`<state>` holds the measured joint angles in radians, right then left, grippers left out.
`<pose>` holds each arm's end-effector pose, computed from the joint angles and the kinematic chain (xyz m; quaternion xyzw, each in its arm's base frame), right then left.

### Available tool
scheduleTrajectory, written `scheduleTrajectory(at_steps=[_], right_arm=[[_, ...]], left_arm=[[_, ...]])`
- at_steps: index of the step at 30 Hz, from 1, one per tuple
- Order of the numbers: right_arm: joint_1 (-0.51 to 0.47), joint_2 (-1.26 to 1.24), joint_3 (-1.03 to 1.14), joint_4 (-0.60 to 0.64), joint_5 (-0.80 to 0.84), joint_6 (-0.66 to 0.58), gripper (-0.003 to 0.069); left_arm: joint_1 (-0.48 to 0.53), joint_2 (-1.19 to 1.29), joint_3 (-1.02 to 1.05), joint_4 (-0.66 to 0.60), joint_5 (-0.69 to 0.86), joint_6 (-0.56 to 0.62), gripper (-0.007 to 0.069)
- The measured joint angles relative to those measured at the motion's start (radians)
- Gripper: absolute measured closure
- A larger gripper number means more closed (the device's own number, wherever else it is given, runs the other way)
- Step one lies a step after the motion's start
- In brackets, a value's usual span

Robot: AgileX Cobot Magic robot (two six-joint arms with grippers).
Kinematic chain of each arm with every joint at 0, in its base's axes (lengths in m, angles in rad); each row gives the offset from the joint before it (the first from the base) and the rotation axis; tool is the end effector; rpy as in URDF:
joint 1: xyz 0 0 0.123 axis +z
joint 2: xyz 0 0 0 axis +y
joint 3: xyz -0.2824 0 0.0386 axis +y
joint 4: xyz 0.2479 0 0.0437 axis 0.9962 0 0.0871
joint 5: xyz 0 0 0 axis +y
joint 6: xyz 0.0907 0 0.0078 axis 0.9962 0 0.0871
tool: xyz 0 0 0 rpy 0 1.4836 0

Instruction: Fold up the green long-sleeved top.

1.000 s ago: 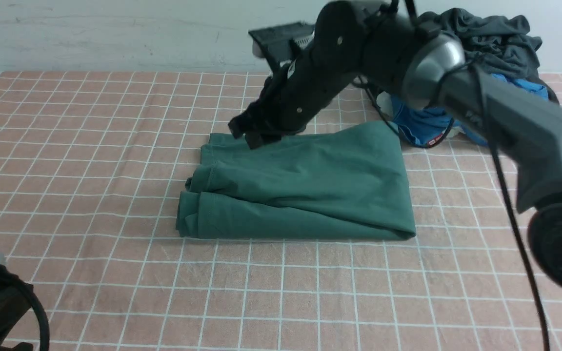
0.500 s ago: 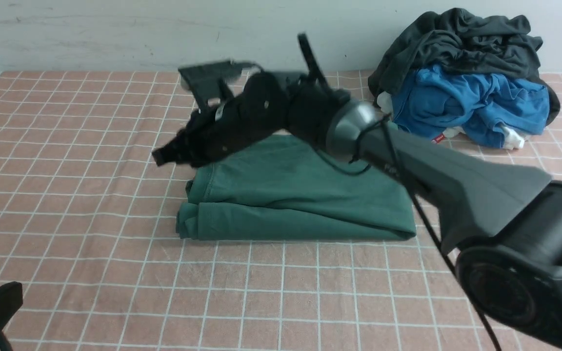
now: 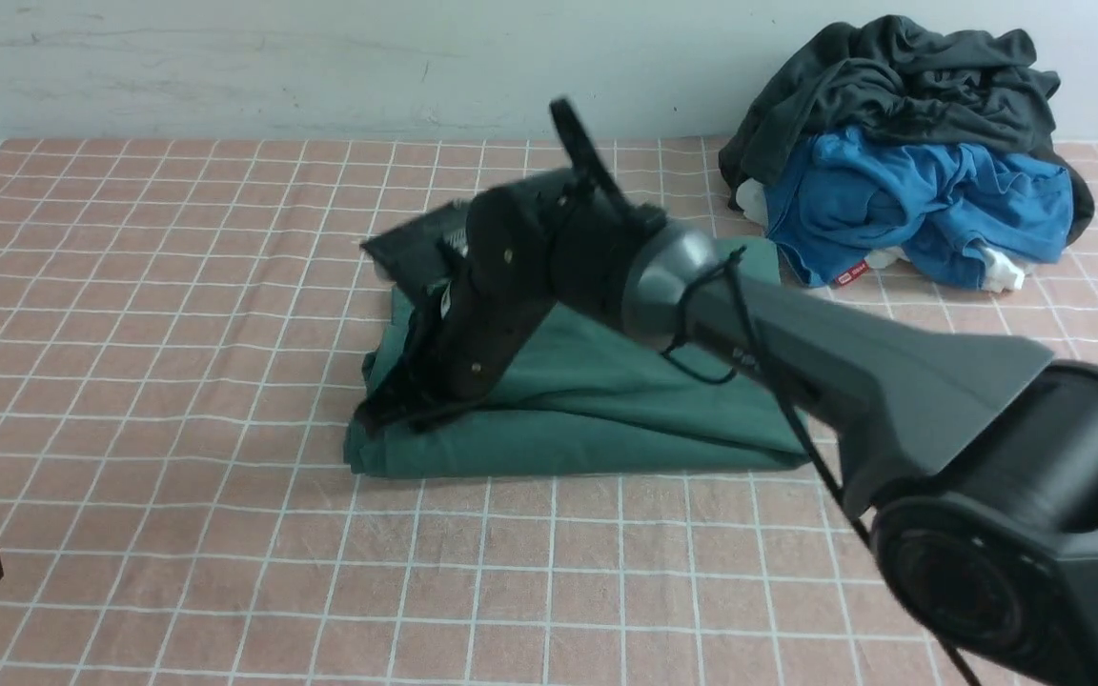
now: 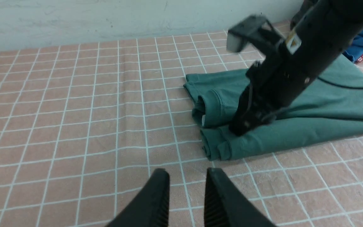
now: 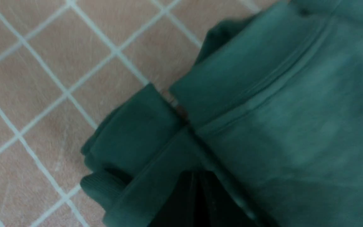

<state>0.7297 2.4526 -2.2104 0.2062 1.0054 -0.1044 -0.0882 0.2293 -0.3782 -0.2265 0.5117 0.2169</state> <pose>0.3846 0.3651 0.1738 -0.3613 0.9050 0.1540 0.1632 0.0586 -0.0153 0.2810 0.0757 0.7901 -0.0648 0.6048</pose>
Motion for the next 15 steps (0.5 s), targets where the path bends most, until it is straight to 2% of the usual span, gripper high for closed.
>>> scheduleTrajectory(at_steps=[6, 11, 13, 15], right_arm=[[0.001, -0.138, -0.059, -0.015, 0.042, -0.054, 0.0673], [-0.021, -0.453, -0.1, -0.061, 0.136, -0.106, 0.0673], [-0.024, -0.649, -0.085, -0.156, 0.183, -0.108, 0.0673], [-0.029, -0.801, 0.023, -0.232, 0.213, -0.071, 0.0673]], left_arm=[[0.0, 0.0, 0.0, 0.002, 0.0, 0.001, 0.047], [0.0, 0.0, 0.0, 0.002, 0.0, 0.001, 0.047], [0.0, 0.0, 0.0, 0.002, 0.0, 0.001, 0.047], [0.0, 0.0, 0.0, 0.002, 0.0, 0.001, 0.047]])
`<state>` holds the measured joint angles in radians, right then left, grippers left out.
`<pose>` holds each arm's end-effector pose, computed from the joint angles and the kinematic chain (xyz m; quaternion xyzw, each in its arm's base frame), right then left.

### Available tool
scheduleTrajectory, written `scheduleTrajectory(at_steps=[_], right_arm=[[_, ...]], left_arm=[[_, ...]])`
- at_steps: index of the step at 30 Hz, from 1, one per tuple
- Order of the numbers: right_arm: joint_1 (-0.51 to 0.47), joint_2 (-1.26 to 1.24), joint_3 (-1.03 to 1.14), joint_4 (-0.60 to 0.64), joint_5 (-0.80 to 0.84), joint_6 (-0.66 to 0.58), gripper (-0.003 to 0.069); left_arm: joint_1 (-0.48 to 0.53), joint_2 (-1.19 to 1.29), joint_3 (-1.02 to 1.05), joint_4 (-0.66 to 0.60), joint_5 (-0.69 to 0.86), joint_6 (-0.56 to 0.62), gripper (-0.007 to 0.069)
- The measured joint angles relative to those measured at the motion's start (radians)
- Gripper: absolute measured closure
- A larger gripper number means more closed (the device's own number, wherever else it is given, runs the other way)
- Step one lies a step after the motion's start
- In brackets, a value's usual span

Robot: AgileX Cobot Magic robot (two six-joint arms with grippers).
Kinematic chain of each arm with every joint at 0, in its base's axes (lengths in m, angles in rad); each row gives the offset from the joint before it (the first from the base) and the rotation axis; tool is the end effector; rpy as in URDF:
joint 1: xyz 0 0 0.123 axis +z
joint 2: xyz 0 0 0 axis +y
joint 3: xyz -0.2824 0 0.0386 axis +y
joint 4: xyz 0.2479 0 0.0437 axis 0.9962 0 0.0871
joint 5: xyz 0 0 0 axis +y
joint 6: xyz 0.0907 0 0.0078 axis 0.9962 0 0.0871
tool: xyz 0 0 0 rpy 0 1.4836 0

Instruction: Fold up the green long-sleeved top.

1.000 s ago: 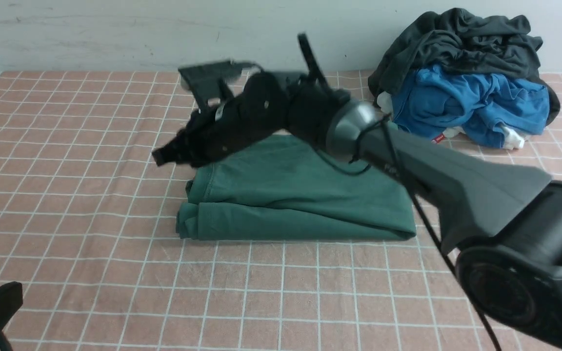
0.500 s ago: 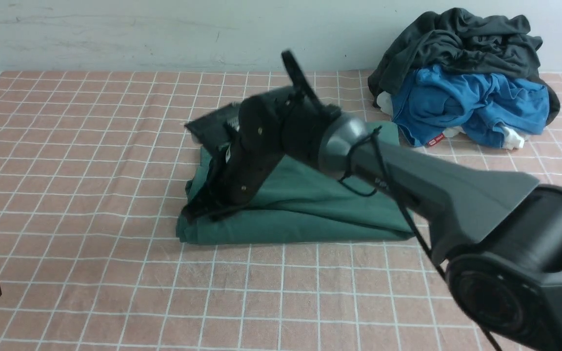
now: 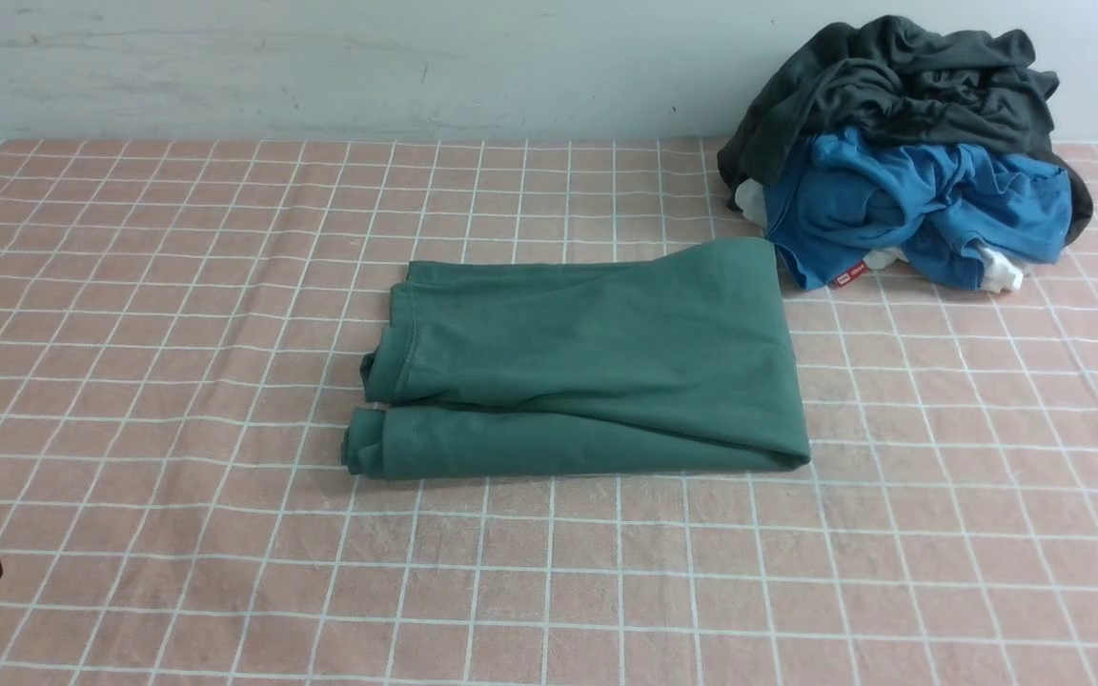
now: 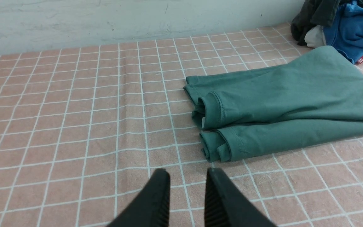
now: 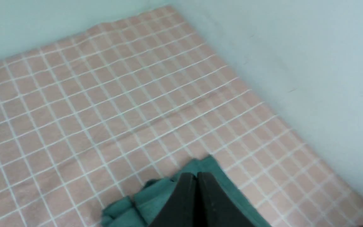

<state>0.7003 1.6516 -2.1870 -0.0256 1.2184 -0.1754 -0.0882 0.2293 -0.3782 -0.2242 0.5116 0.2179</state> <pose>0.2518 0.2093 0.5143 -0.3730 0.8008 0.1093 0.4556 0.0586 -0.0152 0.2810 0.0766 0.7901 -0.0635 0.6049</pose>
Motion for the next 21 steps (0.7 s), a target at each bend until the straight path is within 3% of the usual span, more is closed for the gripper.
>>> scheduleTrajectory(at_steps=[3, 5, 10, 13, 17, 21], right_arm=[[-0.005, -0.118, 0.166, -0.047, -0.005, 0.036, 0.0673], [-0.009, -0.292, 0.512, -0.068, -0.106, 0.078, 0.0673], [-0.012, -0.567, 1.037, -0.076, -0.48, 0.161, 0.0673], [-0.039, -0.776, 1.437, -0.164, -0.888, 0.274, 0.0673], [-0.077, -0.888, 1.74, -0.218, -1.136, 0.402, 0.0673], [-0.083, -0.906, 1.868, -0.226, -1.201, 0.467, 0.0673]], left_arm=[[0.0, 0.0, 0.0, 0.0, 0.0, 0.0, 0.047], [0.0, 0.0, 0.0, 0.0, 0.0, 0.0, 0.047], [0.0, 0.0, 0.0, 0.0, 0.0, 0.0, 0.047], [0.0, 0.0, 0.0, 0.0, 0.0, 0.0, 0.047], [0.0, 0.0, 0.0, 0.0, 0.0, 0.0, 0.047], [0.0, 0.0, 0.0, 0.0, 0.0, 0.0, 0.047]])
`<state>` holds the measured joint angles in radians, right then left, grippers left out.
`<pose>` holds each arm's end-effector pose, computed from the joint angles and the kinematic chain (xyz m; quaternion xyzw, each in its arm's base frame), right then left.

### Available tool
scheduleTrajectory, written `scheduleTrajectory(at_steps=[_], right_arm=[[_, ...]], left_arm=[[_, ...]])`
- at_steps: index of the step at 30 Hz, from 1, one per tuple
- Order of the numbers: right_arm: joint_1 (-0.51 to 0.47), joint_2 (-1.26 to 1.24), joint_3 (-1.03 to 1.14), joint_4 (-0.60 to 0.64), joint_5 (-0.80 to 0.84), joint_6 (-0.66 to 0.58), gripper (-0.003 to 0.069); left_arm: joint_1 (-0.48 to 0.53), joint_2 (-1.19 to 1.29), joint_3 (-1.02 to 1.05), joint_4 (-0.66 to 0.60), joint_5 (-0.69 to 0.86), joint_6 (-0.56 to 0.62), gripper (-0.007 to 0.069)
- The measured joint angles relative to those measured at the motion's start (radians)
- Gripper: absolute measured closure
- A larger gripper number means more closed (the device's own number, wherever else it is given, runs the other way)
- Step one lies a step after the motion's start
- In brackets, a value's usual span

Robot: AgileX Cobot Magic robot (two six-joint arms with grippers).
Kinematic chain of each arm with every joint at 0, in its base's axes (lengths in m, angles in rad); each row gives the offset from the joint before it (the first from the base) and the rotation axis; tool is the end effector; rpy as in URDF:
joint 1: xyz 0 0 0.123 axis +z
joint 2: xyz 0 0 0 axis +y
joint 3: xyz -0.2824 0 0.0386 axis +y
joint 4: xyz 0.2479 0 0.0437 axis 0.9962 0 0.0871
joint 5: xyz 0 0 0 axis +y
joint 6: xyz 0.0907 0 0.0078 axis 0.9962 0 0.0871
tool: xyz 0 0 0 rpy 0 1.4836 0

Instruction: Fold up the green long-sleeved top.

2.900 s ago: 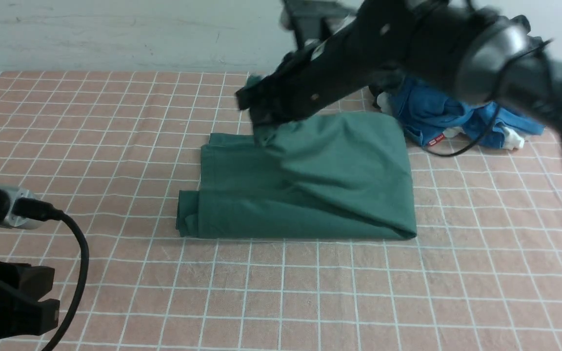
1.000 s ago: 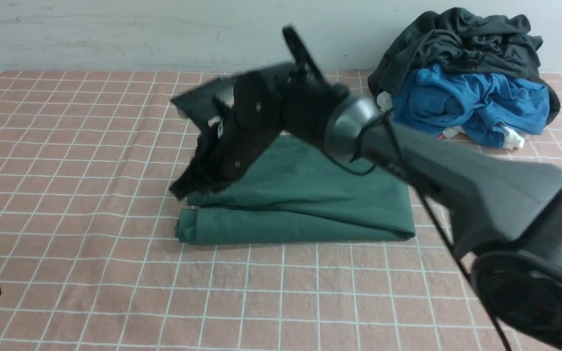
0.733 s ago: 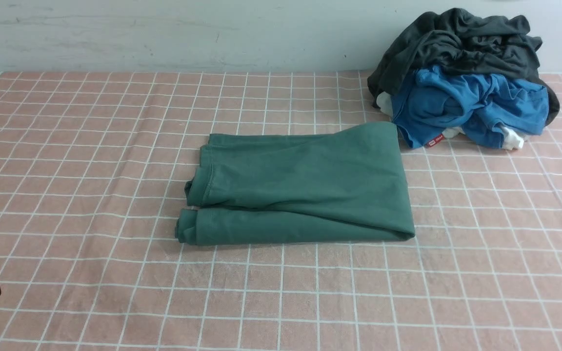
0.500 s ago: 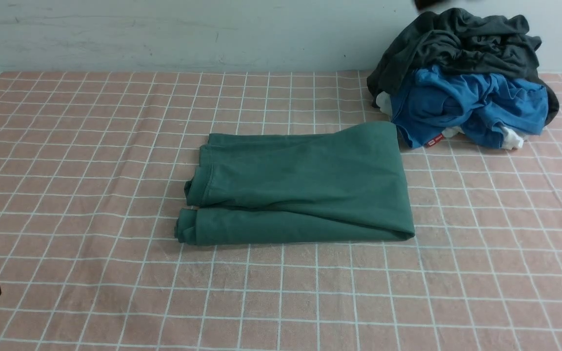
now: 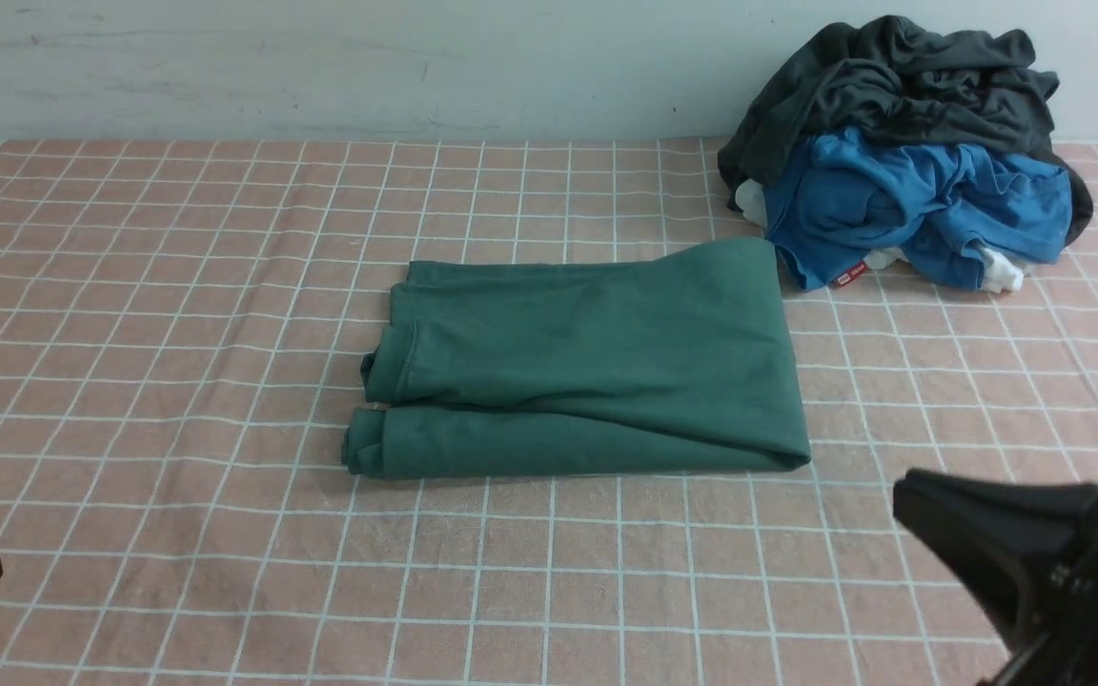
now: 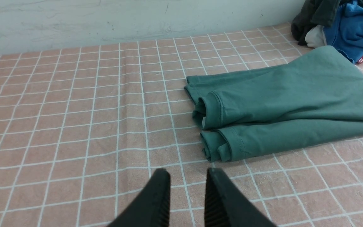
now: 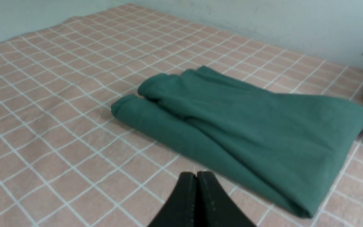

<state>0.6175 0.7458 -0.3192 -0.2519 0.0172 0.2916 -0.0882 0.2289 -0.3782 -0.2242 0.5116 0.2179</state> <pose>0.1208 0.0852 0.2483 -0.2328 0.7875 0.1825 0.5407 0.0586 -0.0152 0.2810 0.0766 0.7899 -0.0635 0.6051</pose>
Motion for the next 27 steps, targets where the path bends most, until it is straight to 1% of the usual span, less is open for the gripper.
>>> scheduleTrajectory(at_steps=[5, 11, 15, 16, 17, 20, 23, 24, 27], right_arm=[[0.0, 0.0, 0.055, -0.006, -0.004, 0.019, 0.0673], [0.0, -0.021, 0.131, -0.007, 0.101, 0.019, 0.0673], [-0.006, -0.111, 0.26, -0.007, 0.101, 0.019, 0.0673], [-0.022, -0.189, 0.317, 0.009, 0.113, 0.019, 0.0673], [-0.037, -0.24, 0.333, 0.022, 0.125, 0.019, 0.0673], [-0.125, -0.461, 0.344, 0.09, 0.193, 0.009, 0.0673], [-0.248, -0.651, 0.344, 0.163, 0.269, -0.024, 0.0673], [-0.309, -0.71, 0.344, 0.193, 0.305, -0.049, 0.0673], [-0.424, -0.75, 0.344, 0.23, 0.325, -0.11, 0.0673]], left_arm=[[0.0, 0.0, 0.0, 0.0, 0.0, 0.0, 0.047], [0.0, 0.0, 0.0, 0.0, 0.0, 0.0, 0.047], [0.0, 0.0, 0.0, -0.003, 0.0, 0.0, 0.047], [0.0, 0.0, 0.0, -0.003, 0.0, 0.0, 0.047], [0.0, 0.0, 0.0, -0.003, 0.0, 0.0, 0.047], [0.0, 0.0, 0.0, -0.003, 0.0, 0.0, 0.047], [0.0, 0.0, 0.0, -0.003, 0.0, 0.0, 0.047], [0.0, 0.0, 0.0, -0.003, 0.0, 0.0, 0.047], [0.0, -0.001, 0.0, -0.004, -0.001, 0.0, 0.047]])
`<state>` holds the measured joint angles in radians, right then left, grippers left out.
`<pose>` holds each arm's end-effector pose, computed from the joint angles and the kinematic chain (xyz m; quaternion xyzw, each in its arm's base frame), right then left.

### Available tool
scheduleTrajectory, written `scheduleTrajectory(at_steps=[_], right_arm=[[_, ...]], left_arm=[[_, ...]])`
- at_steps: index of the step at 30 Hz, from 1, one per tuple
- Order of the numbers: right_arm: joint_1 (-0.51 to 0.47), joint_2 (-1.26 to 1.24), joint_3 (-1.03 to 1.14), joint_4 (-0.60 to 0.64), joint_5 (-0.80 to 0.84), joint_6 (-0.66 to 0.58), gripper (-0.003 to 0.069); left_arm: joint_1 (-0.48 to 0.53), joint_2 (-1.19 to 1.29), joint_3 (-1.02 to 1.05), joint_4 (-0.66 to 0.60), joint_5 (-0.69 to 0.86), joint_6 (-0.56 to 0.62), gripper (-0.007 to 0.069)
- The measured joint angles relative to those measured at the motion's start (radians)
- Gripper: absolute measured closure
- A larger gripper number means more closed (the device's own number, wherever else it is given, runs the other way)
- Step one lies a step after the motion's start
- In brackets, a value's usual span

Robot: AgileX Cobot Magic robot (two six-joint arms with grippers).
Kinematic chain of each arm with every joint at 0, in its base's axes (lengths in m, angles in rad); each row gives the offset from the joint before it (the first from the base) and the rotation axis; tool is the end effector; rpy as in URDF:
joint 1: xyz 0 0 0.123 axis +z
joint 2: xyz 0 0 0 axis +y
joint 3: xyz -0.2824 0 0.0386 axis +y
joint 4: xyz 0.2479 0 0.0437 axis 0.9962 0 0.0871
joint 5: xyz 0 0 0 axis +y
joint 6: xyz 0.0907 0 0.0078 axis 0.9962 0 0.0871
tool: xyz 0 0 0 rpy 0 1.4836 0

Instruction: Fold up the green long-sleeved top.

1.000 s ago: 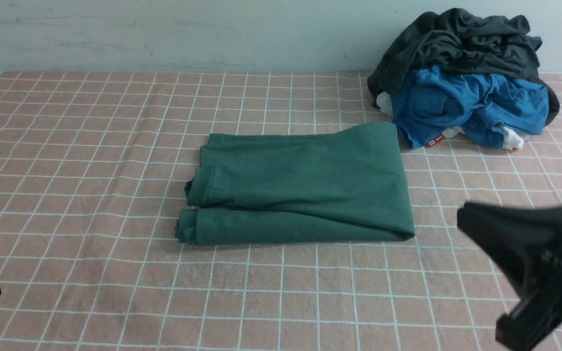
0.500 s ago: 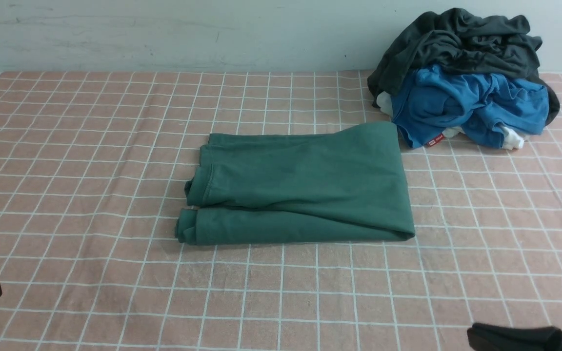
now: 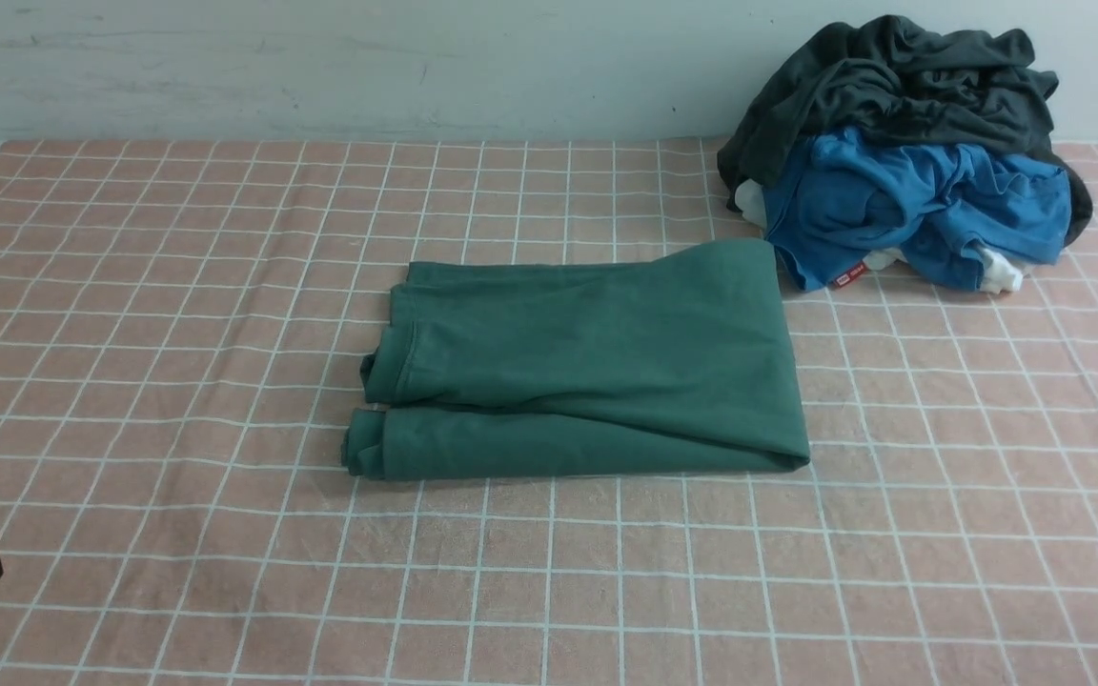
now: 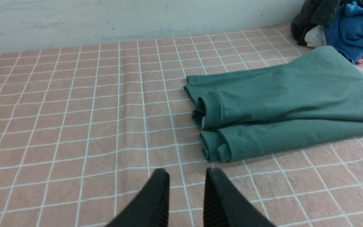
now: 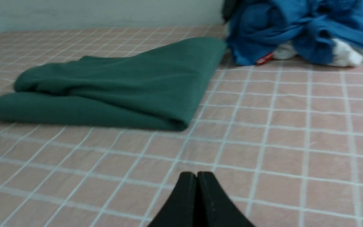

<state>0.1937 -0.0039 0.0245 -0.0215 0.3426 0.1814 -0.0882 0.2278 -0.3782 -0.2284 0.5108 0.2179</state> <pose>0.0529 0.0097 0.1742 -0.0108 0.7976 0.1036 0.5942 0.0584 -0.0153 0.2812 0.0757 0.7893 -0.0653 0.6058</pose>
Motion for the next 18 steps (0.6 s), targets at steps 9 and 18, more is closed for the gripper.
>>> scheduleTrajectory(at_steps=[9, 18], right_arm=[[-0.22, -0.007, 0.0, 0.021, 0.007, -0.145, 0.0673], [-0.236, -0.007, -0.001, 0.021, 0.012, -0.145, 0.0673]], left_arm=[[0.0, 0.0, 0.0, -0.002, 0.0, 0.0, 0.047], [0.0, 0.0, 0.0, -0.004, 0.0, 0.0, 0.047]])
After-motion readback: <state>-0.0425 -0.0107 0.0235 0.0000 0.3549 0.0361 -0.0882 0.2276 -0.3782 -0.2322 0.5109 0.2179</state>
